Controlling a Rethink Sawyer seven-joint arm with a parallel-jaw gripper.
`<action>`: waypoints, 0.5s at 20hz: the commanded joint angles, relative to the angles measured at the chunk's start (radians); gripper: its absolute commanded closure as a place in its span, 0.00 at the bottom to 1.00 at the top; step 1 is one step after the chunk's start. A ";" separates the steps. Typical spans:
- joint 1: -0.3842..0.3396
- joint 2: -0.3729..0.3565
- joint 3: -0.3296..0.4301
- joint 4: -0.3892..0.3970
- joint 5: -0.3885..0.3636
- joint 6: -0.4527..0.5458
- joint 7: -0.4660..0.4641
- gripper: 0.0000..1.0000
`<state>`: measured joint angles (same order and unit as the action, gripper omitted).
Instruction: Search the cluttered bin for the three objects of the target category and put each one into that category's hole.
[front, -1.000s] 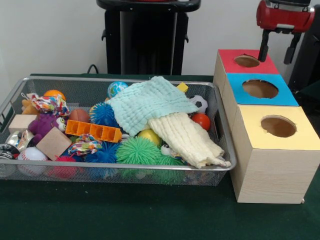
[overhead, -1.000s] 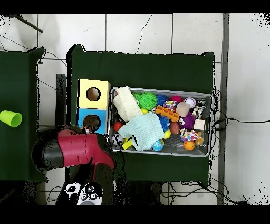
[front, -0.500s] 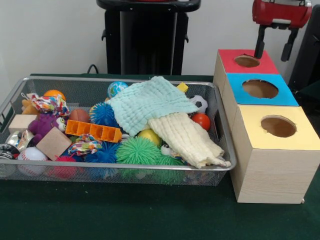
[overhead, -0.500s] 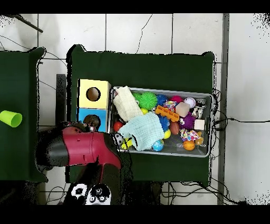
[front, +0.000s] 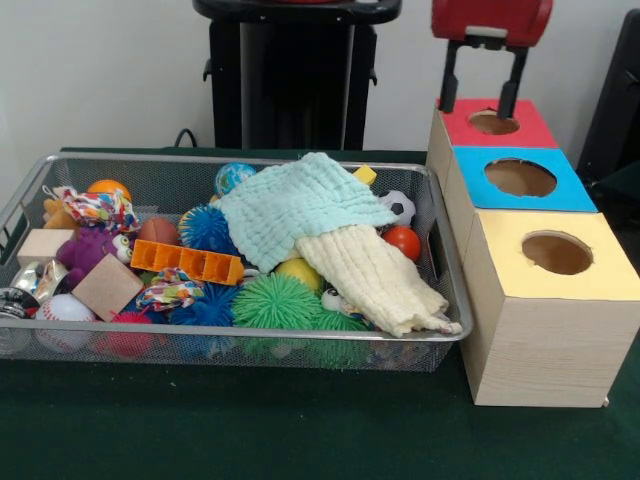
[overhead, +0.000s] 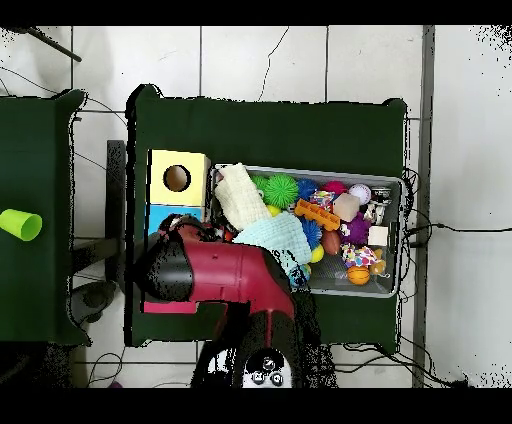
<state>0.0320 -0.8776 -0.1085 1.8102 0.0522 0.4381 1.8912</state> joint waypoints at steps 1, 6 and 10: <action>-0.068 -0.027 0.099 0.128 -0.118 -0.127 -0.024 0.00; -0.091 -0.048 0.107 0.183 -0.145 -0.168 0.011 0.00; -0.096 -0.024 0.106 0.218 -0.178 -0.231 0.046 0.00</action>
<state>-0.0391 -0.9168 -0.1072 1.8994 -0.0460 0.2734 1.8912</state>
